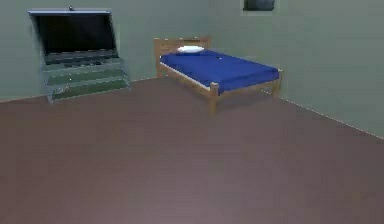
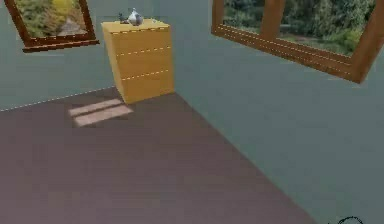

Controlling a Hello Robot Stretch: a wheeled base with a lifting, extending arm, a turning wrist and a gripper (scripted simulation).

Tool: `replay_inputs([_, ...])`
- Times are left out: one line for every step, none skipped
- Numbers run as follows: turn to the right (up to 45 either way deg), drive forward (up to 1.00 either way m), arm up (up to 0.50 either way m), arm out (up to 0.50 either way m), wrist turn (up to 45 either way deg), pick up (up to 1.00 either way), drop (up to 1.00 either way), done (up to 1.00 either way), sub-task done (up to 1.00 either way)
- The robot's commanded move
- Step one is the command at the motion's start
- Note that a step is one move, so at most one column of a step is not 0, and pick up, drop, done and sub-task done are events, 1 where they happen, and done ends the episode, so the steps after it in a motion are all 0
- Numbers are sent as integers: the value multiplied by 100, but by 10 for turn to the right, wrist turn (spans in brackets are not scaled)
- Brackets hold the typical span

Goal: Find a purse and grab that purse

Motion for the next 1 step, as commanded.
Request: replay_inputs([450,0,0,0,0,0,0,0,0])
